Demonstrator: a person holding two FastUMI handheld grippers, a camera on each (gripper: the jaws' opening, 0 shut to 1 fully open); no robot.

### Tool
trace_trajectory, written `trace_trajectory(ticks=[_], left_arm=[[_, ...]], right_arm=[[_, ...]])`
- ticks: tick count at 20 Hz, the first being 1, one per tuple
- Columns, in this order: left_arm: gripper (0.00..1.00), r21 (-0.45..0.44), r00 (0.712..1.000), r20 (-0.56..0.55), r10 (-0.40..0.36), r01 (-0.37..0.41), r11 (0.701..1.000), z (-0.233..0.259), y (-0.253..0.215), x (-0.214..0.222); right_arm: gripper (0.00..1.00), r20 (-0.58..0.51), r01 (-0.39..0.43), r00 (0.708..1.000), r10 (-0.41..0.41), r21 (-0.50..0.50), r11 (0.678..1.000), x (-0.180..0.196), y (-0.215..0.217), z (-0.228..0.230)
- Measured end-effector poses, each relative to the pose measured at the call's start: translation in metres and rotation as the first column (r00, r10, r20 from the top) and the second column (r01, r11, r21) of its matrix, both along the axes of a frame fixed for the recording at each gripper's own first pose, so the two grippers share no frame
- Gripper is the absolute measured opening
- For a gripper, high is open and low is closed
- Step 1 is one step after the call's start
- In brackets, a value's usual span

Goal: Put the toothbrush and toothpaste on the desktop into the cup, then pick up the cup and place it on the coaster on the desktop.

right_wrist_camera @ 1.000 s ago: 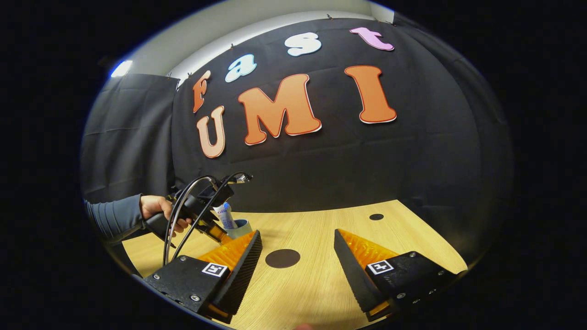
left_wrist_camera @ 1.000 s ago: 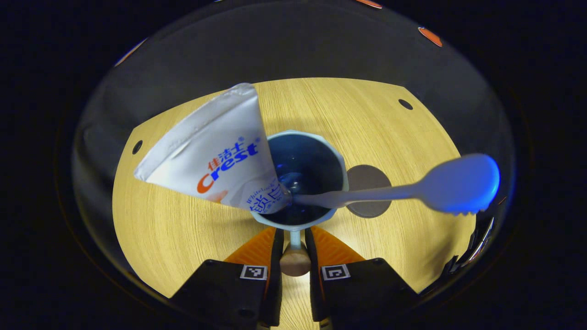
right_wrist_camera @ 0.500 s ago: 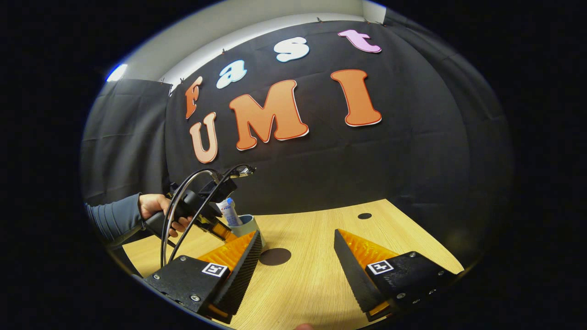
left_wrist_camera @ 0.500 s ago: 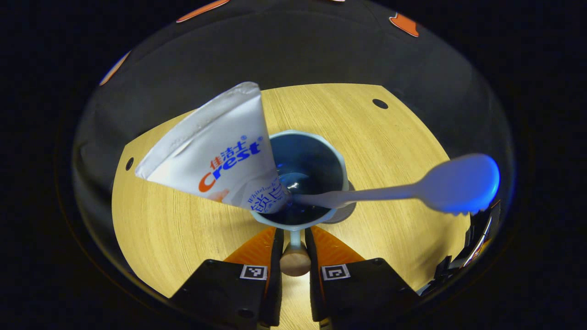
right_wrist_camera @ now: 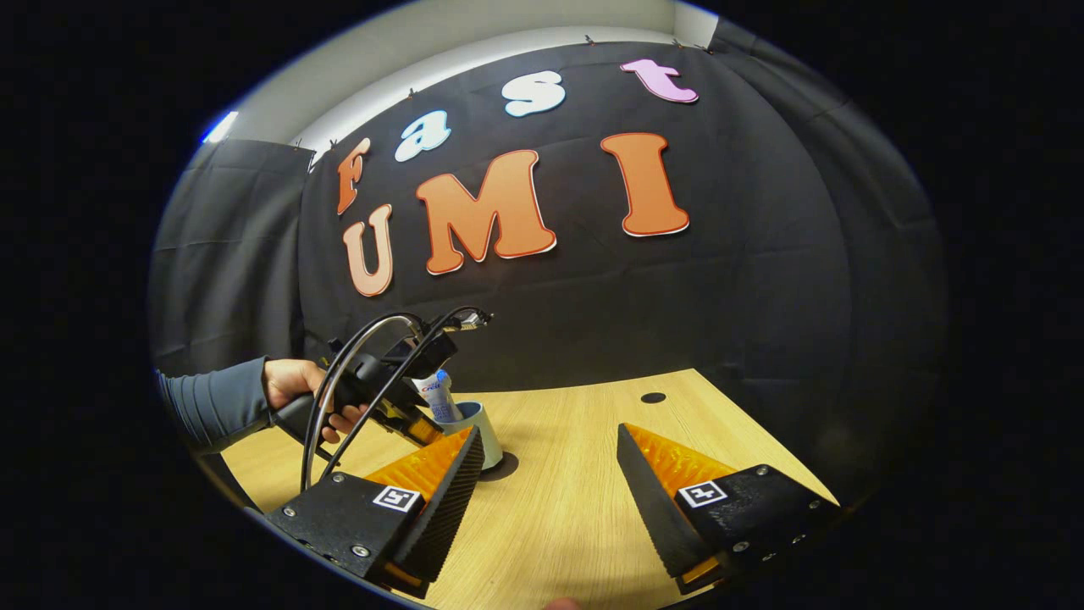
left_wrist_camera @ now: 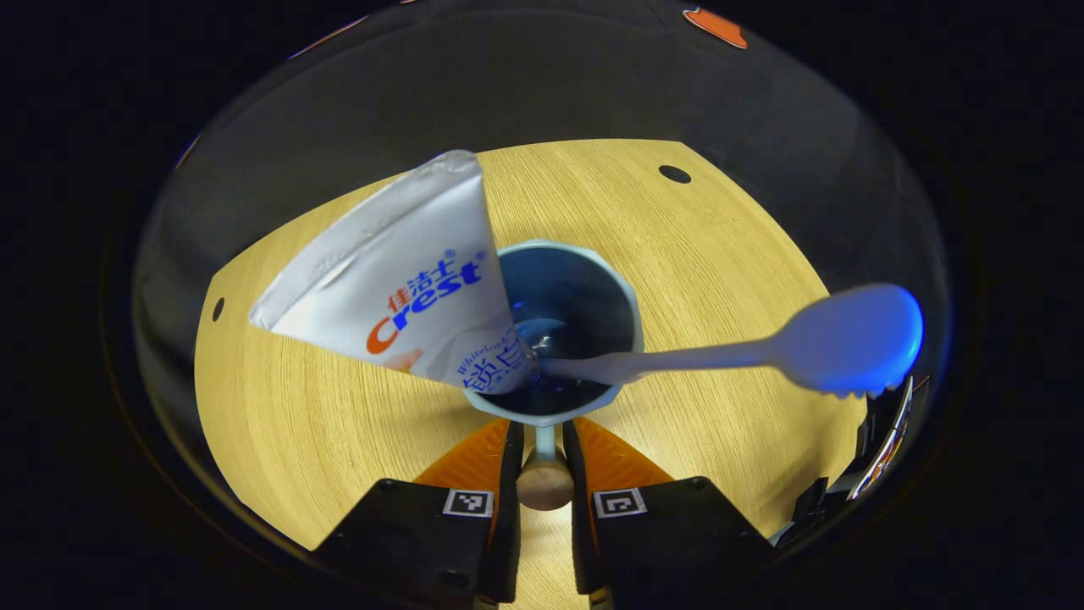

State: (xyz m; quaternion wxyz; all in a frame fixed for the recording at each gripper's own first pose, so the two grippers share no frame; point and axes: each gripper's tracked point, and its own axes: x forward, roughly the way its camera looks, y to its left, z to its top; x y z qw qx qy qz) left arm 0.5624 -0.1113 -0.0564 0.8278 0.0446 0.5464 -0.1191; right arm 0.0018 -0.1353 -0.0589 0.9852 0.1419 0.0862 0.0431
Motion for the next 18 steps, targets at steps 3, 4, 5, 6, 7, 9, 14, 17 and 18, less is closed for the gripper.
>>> trace_trajectory(ticks=[3, 4, 5, 6, 7, 9, 14, 17, 18], left_arm=[[0.29, 0.019, 1.0, -0.008, -0.001, 0.001, 1.0, 0.009, -0.02, 0.016], [0.29, 0.018, 1.0, -0.013, 0.016, -0.016, 1.0, 0.017, -0.026, 0.026], [0.29, 0.018, 1.0, -0.011, 0.021, -0.02, 1.0, 0.024, -0.019, 0.037], [0.29, 0.016, 1.0, -0.016, 0.018, -0.018, 1.0, 0.028, -0.013, 0.044], [0.3, 0.018, 1.0, 0.0, 0.009, -0.009, 1.0, 0.043, -0.003, 0.042], [0.34, 0.017, 0.999, 0.045, -0.007, 0.006, 1.0, 0.073, 0.0, 0.061], [0.68, 0.0, 0.985, 0.169, -0.025, 0.025, 1.0, 0.143, -0.001, 0.114], [0.89, 0.005, 0.963, 0.271, -0.015, 0.014, 1.0, 0.14, -0.007, 0.075], [0.99, -0.008, 0.955, 0.298, -0.014, 0.017, 1.0, 0.161, 0.001, 0.084]], right_arm=[[0.95, -0.01, 0.007, 1.0, -0.007, 0.005, 1.0, -0.002, -0.003, -0.004], [0.95, -0.012, 0.009, 1.0, -0.008, 0.006, 1.0, -0.001, -0.004, -0.005], [0.95, -0.016, 0.01, 1.0, -0.009, 0.006, 1.0, -0.002, -0.005, -0.007], [0.95, -0.019, 0.011, 1.0, -0.011, 0.006, 1.0, -0.002, -0.006, -0.008], [0.95, -0.022, 0.012, 1.0, -0.011, 0.008, 1.0, -0.002, -0.005, -0.009], [0.95, -0.029, 0.012, 1.0, -0.011, 0.013, 1.0, -0.002, -0.004, -0.01], [0.96, -0.053, 0.013, 0.999, -0.013, 0.006, 1.0, -0.004, 0.001, -0.015], [0.96, -0.061, 0.017, 0.998, -0.017, 0.0, 1.0, -0.004, 0.005, -0.012], [0.97, -0.056, 0.02, 0.998, -0.02, -0.001, 1.0, -0.005, 0.006, -0.009]])
